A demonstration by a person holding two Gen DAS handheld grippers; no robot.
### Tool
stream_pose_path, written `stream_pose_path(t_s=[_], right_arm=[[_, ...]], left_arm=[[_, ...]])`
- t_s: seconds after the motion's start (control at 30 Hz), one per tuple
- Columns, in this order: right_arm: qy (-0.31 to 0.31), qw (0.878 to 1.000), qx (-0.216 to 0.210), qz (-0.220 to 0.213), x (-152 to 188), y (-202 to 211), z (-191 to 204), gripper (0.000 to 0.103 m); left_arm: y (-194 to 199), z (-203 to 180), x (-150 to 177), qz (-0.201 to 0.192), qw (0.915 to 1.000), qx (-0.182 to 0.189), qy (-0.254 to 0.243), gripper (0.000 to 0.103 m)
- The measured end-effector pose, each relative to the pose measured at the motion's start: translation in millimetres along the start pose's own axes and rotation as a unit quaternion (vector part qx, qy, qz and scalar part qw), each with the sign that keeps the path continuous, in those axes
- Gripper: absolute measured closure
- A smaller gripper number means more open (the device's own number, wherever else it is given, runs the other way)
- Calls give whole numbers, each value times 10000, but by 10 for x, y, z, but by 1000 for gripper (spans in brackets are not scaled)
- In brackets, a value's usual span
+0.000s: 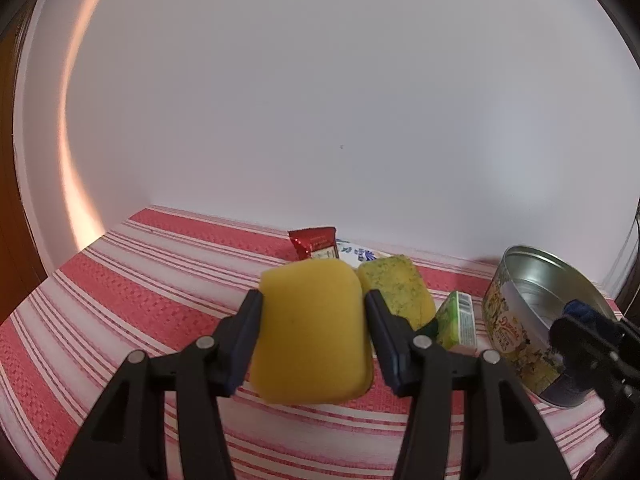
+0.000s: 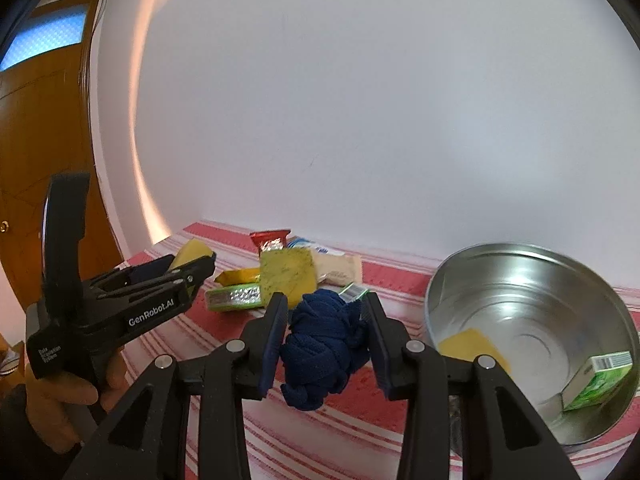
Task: Organize objects
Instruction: 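Carry the sponge with the left tool over the tin while the right tool carries the cloth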
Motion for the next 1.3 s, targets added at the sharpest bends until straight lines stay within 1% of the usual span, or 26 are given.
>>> stream_pose_path(t_s=[0.27, 0.37, 0.57, 0.67, 0.73, 0.93, 1.13, 1.3], right_arm=[[-29, 9992, 231, -311, -78, 102, -61, 62], [-86, 9989, 283, -361, -91, 56, -45, 62], [-112, 9971, 484, -575, -143, 260, -115, 62], [-158, 9960, 574, -660, -169, 335, -213, 62], [-185, 9948, 693, -721, -184, 389, -321, 62], [-193, 9870, 1349, -849, -188, 478, -698, 62], [-610, 9797, 1702, -860, -173, 597, -1193, 62], [-703, 9734, 2018, -827, -143, 666, -1505, 62]], left_arm=[[24, -57, 10, -53, 10000, 40, 6, 51], [64, -113, 7, -117, 9999, 81, 15, 51], [198, -268, -11, -305, 9993, 170, -142, 51], [222, -372, -18, -304, 9990, 304, -106, 51], [223, -456, -20, -281, 9987, 392, -144, 51], [247, -850, -10, -362, 9963, 614, -487, 51], [237, -1260, -15, -360, 9928, 931, -668, 51], [185, -1646, -3, -299, 9887, 1184, -864, 51]])
Point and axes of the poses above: each gripper's, at about its wrist camera, not at the fingertips, and y roughly against the way its jaws point, z to its left, x to its underside, the point moved 1 cm from there along -y, roughly the way its jaws point, and after that the axes turned 2 degrees about x, right-handed, at the moved point
